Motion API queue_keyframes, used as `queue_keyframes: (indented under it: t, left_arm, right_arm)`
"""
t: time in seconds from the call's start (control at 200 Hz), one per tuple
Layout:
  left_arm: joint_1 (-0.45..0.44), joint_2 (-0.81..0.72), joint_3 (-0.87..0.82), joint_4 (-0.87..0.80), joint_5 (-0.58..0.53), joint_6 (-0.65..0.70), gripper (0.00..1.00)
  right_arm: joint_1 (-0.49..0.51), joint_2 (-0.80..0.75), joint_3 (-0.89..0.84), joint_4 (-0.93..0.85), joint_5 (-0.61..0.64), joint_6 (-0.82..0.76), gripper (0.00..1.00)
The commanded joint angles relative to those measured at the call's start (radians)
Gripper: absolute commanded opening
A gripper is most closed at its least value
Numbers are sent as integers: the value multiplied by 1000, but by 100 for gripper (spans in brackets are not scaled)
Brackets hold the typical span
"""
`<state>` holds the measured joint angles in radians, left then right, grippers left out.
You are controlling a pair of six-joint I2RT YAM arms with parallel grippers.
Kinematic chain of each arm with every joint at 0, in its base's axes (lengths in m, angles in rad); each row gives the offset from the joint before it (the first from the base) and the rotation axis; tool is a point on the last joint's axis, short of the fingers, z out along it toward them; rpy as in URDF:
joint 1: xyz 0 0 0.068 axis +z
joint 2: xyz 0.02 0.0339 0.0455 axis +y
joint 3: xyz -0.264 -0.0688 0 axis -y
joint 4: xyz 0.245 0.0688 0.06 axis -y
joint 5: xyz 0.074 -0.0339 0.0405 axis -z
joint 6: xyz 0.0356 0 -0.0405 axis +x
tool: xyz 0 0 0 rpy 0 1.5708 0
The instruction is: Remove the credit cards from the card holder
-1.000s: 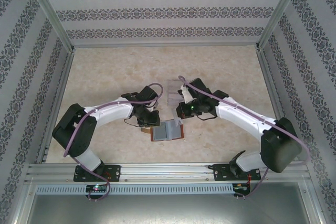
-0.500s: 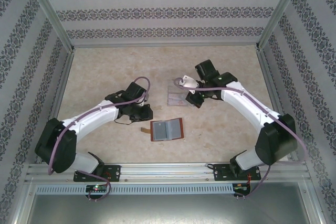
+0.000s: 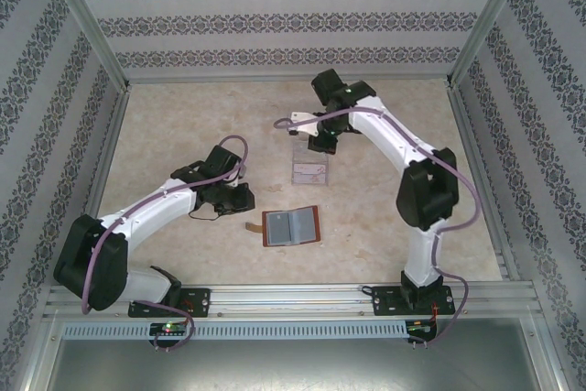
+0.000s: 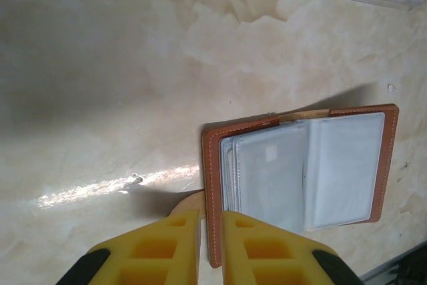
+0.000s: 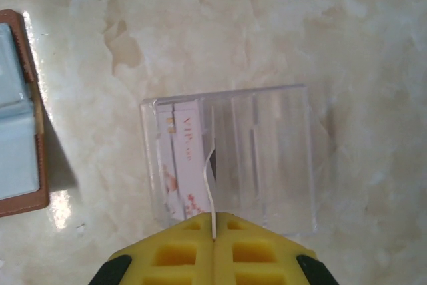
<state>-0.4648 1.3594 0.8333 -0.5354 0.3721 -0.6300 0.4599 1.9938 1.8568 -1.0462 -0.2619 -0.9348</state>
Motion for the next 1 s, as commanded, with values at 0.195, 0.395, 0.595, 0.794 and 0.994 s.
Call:
queue_keyframes:
  t: [0.195,0.395,0.595,0.794,0.994]
  left_arm:
    - [39,-6,-2,-69,15,36,15]
    - [51,-7,-31,-57,21,26,15]
    - [59,-8,-37,-59,20,35,15]
    - [71,22,8,-92,23,68,15]
    - [72,9,5,-84,29,54,15]
  right_arm:
    - [-12,257,329,-260,5,-92,0]
    - [-7,350,394,-328,2,-86,0]
    - [-1,386,388,-370,8,-85,1]
    - [-7,411,384,-406,34,-98,2]
    - [4,413,403,-390,33,-102,26]
